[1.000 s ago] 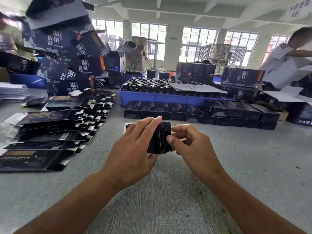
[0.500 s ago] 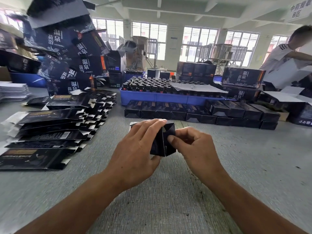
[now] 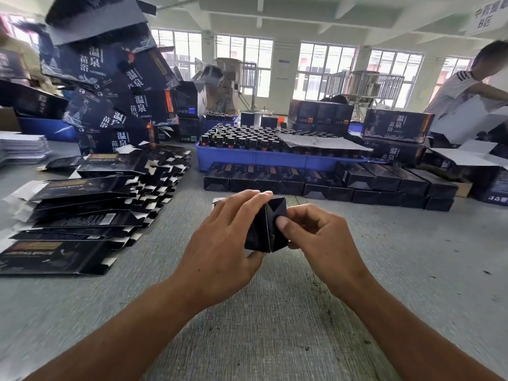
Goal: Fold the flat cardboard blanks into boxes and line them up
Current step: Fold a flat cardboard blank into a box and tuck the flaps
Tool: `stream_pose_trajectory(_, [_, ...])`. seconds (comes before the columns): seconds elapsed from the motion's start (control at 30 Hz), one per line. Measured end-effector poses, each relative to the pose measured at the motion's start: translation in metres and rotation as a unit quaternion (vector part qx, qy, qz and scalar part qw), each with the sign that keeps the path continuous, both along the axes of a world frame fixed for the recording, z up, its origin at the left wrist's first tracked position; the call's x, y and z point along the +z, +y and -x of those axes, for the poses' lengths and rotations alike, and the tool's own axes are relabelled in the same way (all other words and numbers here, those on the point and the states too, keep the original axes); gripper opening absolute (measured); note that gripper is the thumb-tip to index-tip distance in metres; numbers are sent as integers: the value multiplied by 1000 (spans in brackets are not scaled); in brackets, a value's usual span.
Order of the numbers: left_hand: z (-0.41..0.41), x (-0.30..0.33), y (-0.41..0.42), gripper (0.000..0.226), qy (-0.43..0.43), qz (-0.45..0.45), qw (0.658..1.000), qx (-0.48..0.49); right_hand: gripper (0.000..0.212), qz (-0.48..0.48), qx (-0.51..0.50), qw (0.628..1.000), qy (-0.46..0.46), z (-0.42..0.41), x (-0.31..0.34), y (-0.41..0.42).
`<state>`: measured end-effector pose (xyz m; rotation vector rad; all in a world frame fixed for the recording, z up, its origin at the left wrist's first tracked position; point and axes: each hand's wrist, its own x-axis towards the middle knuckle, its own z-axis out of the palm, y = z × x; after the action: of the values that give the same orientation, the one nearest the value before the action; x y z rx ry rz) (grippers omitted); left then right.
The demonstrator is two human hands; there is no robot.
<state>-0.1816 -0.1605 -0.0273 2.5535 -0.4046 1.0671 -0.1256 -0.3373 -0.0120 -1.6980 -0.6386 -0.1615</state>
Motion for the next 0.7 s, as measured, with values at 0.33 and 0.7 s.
stream_pose_trajectory(0.33, [-1, 0, 0, 86, 2, -3, 1000, -3, 11, 15, -39, 999, -22, 1, 2, 0])
stream_pose_trajectory(0.7, [0, 1, -1, 87, 12, -11, 1000, 0, 8, 102, -120, 981, -112, 0, 0, 1])
